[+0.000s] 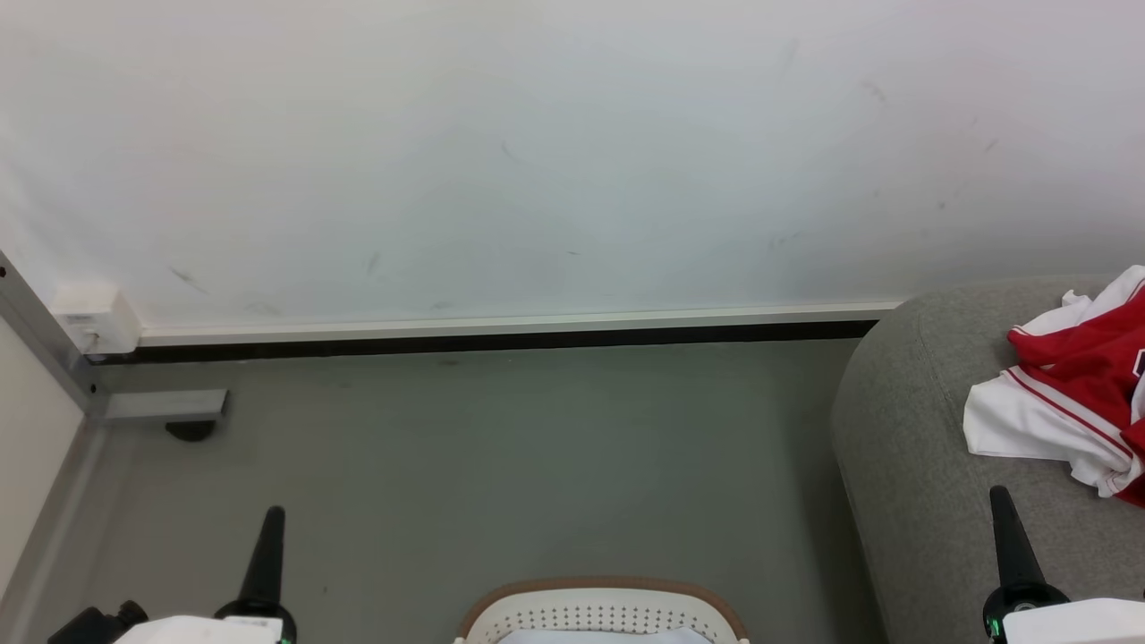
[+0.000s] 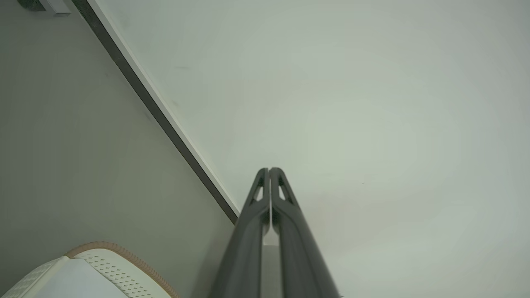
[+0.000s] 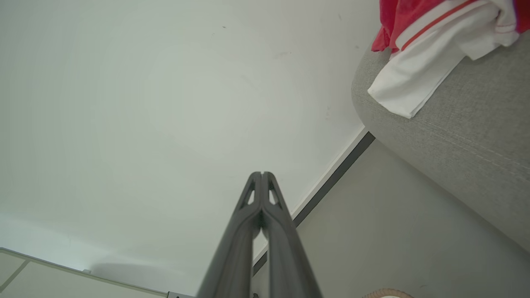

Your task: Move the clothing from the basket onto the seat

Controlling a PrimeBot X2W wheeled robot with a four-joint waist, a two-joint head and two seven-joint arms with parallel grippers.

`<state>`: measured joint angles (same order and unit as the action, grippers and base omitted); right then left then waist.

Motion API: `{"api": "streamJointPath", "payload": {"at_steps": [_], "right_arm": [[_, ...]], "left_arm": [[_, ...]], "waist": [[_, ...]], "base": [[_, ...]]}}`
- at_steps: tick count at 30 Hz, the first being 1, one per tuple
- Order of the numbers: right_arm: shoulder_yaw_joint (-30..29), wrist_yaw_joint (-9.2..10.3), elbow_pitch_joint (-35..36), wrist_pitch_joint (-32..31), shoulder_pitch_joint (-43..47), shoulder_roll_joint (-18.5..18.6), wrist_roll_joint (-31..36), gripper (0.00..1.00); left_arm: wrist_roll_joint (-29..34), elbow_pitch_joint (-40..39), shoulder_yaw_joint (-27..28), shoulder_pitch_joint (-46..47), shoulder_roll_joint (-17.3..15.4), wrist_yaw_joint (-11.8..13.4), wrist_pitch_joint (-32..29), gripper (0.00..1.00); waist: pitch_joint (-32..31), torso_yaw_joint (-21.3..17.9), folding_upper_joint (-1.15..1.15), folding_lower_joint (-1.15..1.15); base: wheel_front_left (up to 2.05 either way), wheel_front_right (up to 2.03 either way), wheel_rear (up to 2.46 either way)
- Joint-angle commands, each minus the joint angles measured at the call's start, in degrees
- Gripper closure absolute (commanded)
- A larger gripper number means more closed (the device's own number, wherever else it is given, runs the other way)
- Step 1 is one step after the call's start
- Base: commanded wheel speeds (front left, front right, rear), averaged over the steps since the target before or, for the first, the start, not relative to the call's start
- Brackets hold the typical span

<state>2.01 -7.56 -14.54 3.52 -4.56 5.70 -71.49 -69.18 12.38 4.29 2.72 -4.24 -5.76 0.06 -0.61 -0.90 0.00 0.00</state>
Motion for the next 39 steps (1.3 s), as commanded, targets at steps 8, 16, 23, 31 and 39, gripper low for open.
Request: {"api": "streamJointPath", "payload": {"at_steps": [8, 16, 23, 31, 39], "right_arm": [[-0.56, 0.09, 0.73, -1.09, -1.5, 1.05, -5.96, 1.0], [-0.84, 0.1, 0.73, -1.83, -1.61, 1.24, -10.2, 1.0], [-1.08, 0.1, 0.73, -2.45, -1.72, 1.5, -13.71, 1.0], [-1.27, 0.11, 0.74, -2.92, -1.81, 1.78, -17.12, 1.0], [-1.47, 0.12, 0.73, -3.55, -2.04, 2.1, -20.68, 1.0]], "left_arm": [[-5.15, -0.52, 0.74, 1.62, 0.22, 0.02, -1.52, 1.0], [-8.87, -0.45, 1.11, 2.17, 0.45, 0.05, -2.56, 1.0], [-11.85, -0.39, 1.42, 2.5, 0.67, 0.07, -3.48, 1.0], [-14.69, -0.33, 1.72, 2.84, 0.81, 0.09, -4.26, 1.0], [-17.7, -0.27, 1.97, 3.19, 0.98, 0.12, -5.09, 1.0]], "waist": [[0.09, 0.15, 0.0, 0.0], [0.17, 0.28, 0.0, 0.0], [0.25, 0.39, 0.0, 0.0], [0.32, 0.5, 0.0, 0.0], [0.4, 0.63, 0.0, 0.0]], "base": [[0.0, 0.0, 0.0], [0.0, 0.0, 0.0], [0.0, 0.0, 0.0], [0.0, 0.0, 0.0], [0.0, 0.0, 0.0]]}}
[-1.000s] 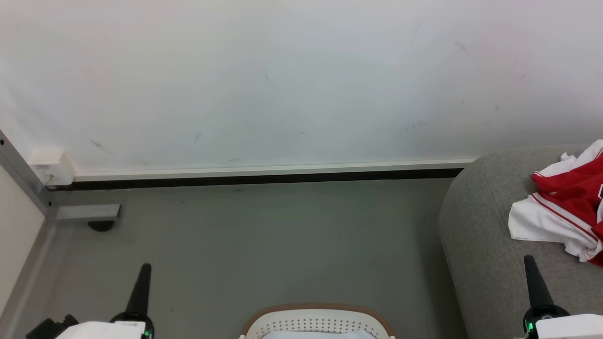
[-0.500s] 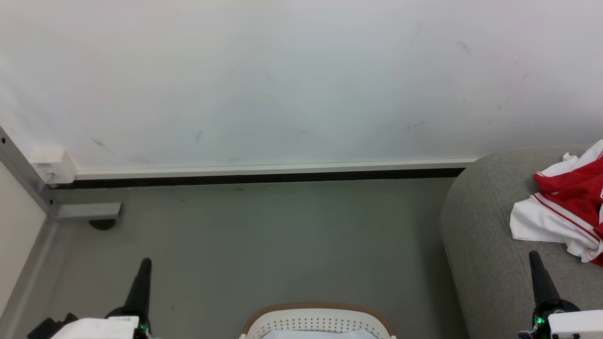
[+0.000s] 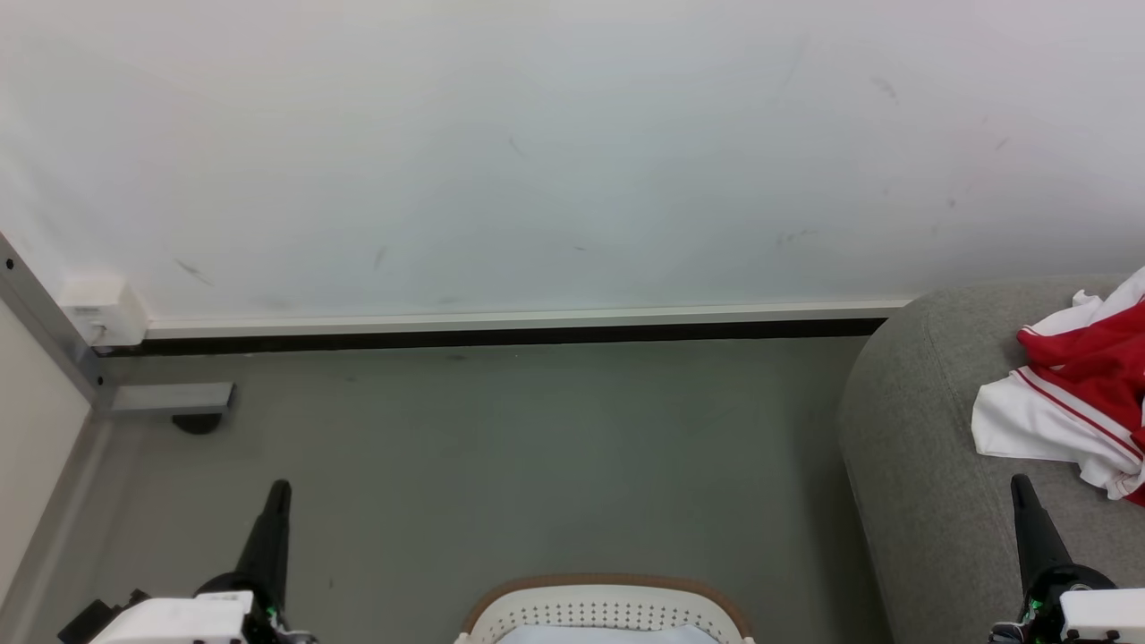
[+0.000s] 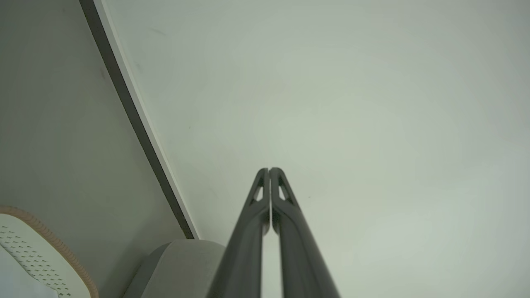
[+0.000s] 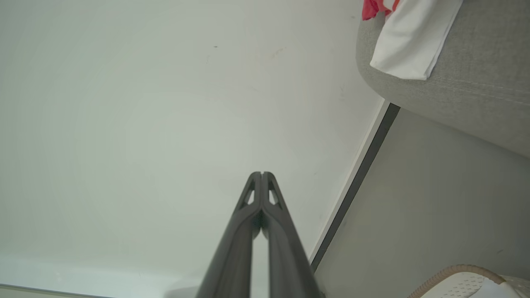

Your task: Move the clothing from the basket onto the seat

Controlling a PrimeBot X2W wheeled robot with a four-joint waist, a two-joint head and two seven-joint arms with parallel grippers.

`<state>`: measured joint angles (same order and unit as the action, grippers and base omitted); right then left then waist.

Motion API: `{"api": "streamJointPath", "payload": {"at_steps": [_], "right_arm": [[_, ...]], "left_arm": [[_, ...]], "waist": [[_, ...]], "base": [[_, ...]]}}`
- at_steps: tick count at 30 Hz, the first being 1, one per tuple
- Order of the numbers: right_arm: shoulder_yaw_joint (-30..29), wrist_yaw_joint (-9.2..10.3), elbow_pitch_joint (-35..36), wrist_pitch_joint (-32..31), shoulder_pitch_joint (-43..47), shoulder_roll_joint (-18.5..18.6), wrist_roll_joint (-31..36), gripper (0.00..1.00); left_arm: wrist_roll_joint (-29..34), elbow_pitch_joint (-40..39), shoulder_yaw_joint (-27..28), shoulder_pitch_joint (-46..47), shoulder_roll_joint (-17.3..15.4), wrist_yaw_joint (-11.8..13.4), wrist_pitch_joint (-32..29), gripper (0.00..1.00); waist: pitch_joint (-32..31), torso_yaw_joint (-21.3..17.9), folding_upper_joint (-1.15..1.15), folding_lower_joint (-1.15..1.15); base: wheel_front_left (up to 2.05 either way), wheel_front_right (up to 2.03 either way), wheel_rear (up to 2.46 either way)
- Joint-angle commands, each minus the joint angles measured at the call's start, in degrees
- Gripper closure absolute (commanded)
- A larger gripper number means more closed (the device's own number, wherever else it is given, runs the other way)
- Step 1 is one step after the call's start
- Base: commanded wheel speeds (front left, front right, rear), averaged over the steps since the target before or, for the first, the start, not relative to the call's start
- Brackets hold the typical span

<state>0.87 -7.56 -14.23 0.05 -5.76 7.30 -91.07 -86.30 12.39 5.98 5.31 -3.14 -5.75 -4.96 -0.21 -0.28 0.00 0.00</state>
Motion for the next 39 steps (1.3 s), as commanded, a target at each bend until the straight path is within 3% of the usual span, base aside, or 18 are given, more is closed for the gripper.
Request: {"api": "streamJointPath", "payload": {"at_steps": [1, 16, 39], "right_arm": [[-0.35, 0.12, 0.42, -0.2, -0.87, 0.55, -1.42, 1.0], [-0.59, 0.14, 0.4, -1.16, -1.1, 1.09, -7.85, 1.0], [-0.21, 0.14, 0.41, -0.77, -0.93, 1.25, -7.76, 1.0]], "left_arm": [[-1.05, -0.27, 0.32, 0.64, -0.11, 0.11, -0.24, 1.0], [-6.52, -0.15, 0.8, 1.39, 0.26, 0.14, -1.8, 1.0], [-6.36, -0.15, 0.77, 1.35, 0.25, 0.11, -1.8, 1.0]], "waist": [[0.01, 0.02, 0.0, 0.0], [0.17, 0.27, 0.0, 0.0], [0.17, 0.27, 0.0, 0.0]], "base": [[0.0, 0.0, 0.0], [0.0, 0.0, 0.0], [0.0, 0.0, 0.0]]}}
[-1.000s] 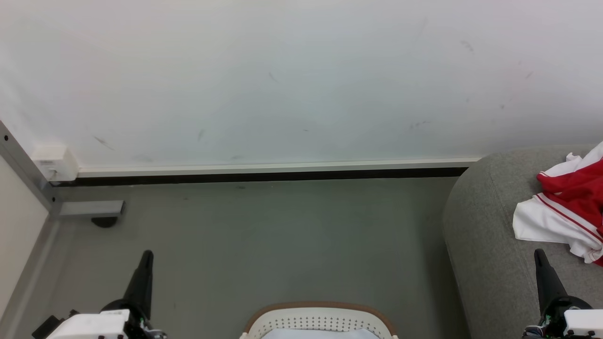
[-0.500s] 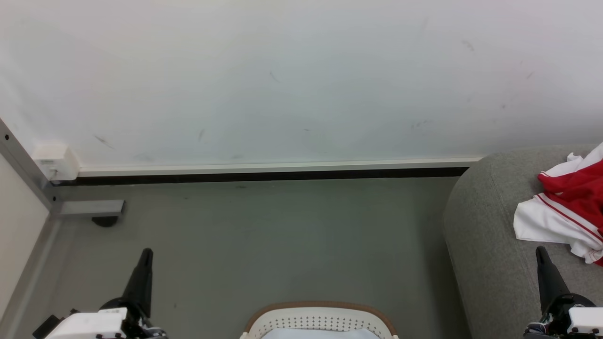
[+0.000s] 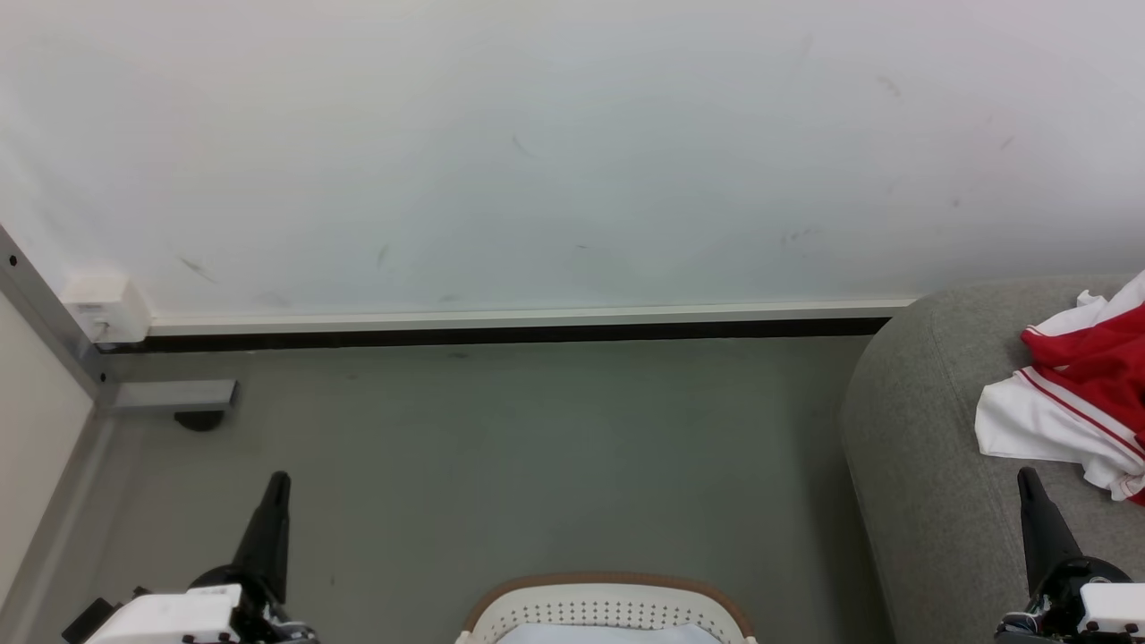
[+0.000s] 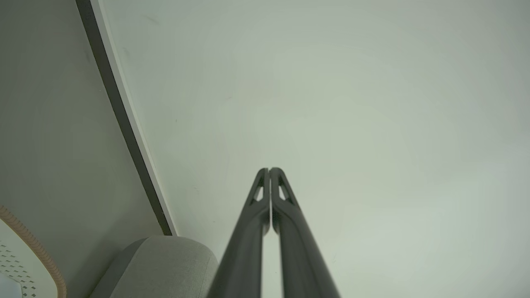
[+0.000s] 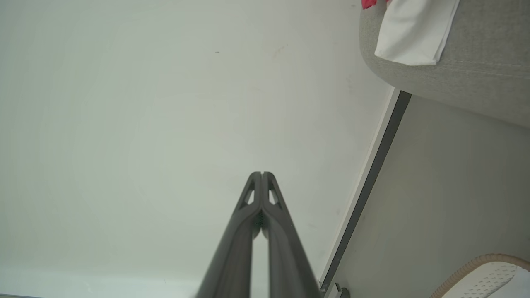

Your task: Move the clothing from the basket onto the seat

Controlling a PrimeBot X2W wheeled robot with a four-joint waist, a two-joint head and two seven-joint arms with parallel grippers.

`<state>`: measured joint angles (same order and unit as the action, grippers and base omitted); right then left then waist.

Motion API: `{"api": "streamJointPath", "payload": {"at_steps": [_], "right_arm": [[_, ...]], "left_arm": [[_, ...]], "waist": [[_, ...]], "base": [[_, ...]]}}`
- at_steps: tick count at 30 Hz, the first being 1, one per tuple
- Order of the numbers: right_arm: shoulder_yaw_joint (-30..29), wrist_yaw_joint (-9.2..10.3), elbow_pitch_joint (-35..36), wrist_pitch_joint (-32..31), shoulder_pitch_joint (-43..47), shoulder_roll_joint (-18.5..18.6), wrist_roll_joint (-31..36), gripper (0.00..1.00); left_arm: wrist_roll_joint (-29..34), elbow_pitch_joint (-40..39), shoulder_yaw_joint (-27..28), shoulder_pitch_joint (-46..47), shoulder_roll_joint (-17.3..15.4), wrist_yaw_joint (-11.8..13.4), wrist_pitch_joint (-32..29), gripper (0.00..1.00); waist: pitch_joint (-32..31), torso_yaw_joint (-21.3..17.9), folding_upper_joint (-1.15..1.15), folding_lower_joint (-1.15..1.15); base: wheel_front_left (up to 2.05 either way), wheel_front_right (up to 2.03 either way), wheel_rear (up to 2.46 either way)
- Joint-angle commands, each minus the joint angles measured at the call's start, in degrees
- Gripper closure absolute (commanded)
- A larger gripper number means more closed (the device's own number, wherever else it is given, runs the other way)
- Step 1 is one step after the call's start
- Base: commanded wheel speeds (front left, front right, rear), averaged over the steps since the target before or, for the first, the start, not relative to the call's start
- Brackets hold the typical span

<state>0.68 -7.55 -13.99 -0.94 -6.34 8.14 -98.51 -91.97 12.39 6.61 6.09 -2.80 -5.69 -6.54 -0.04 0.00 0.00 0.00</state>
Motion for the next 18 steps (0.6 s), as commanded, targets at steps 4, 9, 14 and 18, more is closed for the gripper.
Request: {"api": "streamJointPath", "payload": {"at_steps": [4, 9, 14, 18], "right_arm": [[0.04, 0.13, 0.17, 0.29, -0.35, 0.44, -0.4, 1.0], [0.09, 0.12, 0.19, 0.32, -0.35, 0.46, -0.47, 1.0], [0.14, 0.13, 0.2, 0.26, -0.34, 0.49, -0.41, 1.0], [0.2, 0.12, 0.21, 0.36, -0.34, 0.53, -0.44, 1.0]], "left_arm": [[-0.69, -0.15, 0.15, 0.57, -0.09, 0.04, -0.22, 1.0], [-0.69, -0.16, 0.15, 0.57, -0.09, 0.04, -0.22, 1.0], [-0.69, -0.16, 0.15, 0.57, -0.09, 0.04, -0.22, 1.0], [-0.69, -0.16, 0.15, 0.57, -0.09, 0.04, -0.22, 1.0]], "waist": [[0.0, 0.0, 0.0, 0.0], [0.0, 0.0, 0.0, 0.0], [0.0, 0.0, 0.0, 0.0], [0.0, 0.0, 0.0, 0.0]], "base": [[0.0, 0.0, 0.0], [0.0, 0.0, 0.0], [0.0, 0.0, 0.0], [0.0, 0.0, 0.0]]}}
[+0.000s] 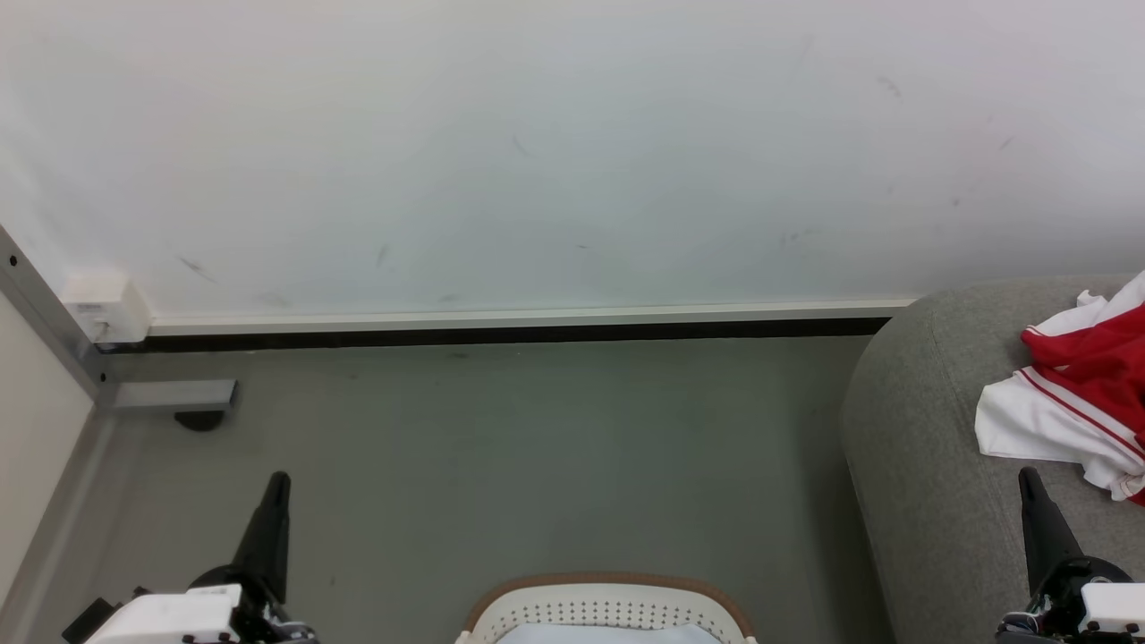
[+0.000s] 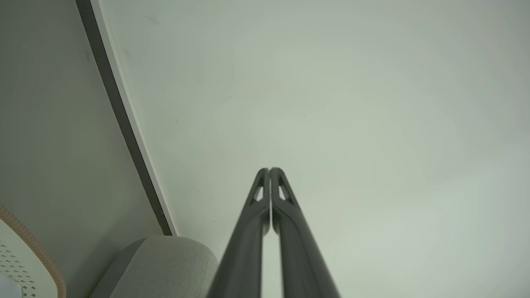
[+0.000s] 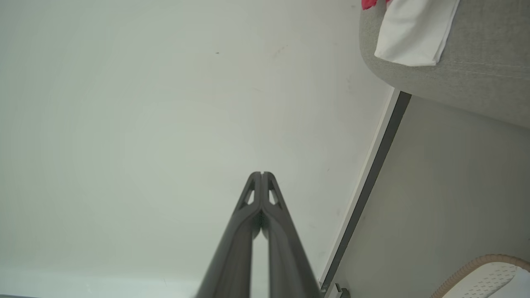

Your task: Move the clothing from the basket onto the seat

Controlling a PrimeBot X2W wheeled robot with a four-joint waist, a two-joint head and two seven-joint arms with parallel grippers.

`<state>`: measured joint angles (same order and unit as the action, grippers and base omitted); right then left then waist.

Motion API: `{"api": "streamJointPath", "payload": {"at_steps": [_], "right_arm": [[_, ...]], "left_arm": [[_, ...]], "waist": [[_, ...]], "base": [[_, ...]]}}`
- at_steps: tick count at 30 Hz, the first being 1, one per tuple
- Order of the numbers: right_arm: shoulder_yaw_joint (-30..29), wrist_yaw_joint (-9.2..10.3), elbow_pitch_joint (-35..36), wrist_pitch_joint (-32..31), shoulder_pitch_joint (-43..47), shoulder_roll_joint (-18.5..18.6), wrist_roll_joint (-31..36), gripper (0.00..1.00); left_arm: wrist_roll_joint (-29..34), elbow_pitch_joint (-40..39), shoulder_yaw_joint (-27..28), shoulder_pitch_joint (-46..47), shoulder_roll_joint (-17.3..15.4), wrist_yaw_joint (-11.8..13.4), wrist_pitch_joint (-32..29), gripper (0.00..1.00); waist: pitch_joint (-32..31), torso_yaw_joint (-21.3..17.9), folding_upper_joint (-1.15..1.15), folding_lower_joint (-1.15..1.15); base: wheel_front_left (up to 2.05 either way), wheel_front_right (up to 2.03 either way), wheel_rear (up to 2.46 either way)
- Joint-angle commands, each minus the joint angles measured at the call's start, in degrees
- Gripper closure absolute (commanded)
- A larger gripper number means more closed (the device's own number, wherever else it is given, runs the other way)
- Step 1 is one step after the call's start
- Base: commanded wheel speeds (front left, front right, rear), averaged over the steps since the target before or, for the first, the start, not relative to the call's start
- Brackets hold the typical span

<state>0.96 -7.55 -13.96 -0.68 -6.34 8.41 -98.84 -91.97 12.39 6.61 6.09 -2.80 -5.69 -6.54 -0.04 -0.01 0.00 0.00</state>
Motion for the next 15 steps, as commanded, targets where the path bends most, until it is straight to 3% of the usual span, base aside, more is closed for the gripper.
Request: {"api": "streamJointPath", "payload": {"at_steps": [1, 15], "right_arm": [[-0.08, 0.13, 0.18, 0.11, -0.34, 0.26, -0.13, 1.0], [0.11, 0.12, 0.22, 0.23, -0.33, 0.4, -0.33, 1.0]], "left_arm": [[-0.69, -0.16, 0.15, 0.56, -0.09, 0.04, -0.22, 1.0], [-0.69, -0.16, 0.15, 0.56, -0.09, 0.05, -0.22, 1.0]], "waist": [[0.0, 0.0, 0.0, 0.0], [0.0, 0.0, 0.0, 0.0]], "base": [[0.0, 0.0, 0.0], [0.0, 0.0, 0.0]]}}
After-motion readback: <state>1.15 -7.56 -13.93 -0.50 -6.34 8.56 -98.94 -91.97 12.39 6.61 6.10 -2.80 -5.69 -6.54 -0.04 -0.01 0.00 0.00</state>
